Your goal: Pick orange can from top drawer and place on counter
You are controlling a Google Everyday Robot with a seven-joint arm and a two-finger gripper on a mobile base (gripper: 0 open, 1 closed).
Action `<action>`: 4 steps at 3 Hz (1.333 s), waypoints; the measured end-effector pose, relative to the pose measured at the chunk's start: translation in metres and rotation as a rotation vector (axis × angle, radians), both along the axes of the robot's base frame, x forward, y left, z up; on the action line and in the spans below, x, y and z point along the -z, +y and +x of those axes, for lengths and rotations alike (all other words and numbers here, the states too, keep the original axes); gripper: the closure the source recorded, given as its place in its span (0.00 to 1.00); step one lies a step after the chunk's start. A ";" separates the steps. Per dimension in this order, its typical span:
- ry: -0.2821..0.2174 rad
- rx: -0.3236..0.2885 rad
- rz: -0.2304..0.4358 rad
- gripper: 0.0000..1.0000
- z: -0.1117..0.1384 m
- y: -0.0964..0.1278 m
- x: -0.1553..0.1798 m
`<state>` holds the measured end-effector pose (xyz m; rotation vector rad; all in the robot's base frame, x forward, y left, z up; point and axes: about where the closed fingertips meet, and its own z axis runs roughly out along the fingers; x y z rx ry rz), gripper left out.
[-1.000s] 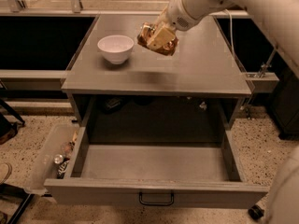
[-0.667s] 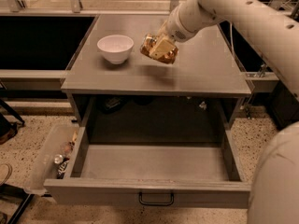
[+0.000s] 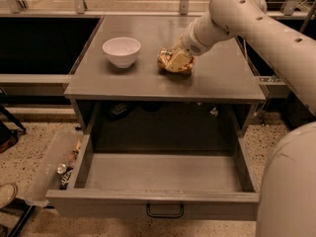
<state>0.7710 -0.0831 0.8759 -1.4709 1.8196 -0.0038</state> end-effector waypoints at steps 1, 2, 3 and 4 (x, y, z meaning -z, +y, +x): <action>0.000 0.000 0.000 0.61 0.000 0.000 0.000; 0.000 0.000 0.000 0.37 0.000 0.000 0.000; 0.000 0.000 0.000 0.14 0.000 0.000 0.000; 0.000 0.000 0.000 0.00 0.000 0.000 0.000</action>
Offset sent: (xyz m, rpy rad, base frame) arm 0.0000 0.0000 0.0000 0.0000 0.0001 0.0000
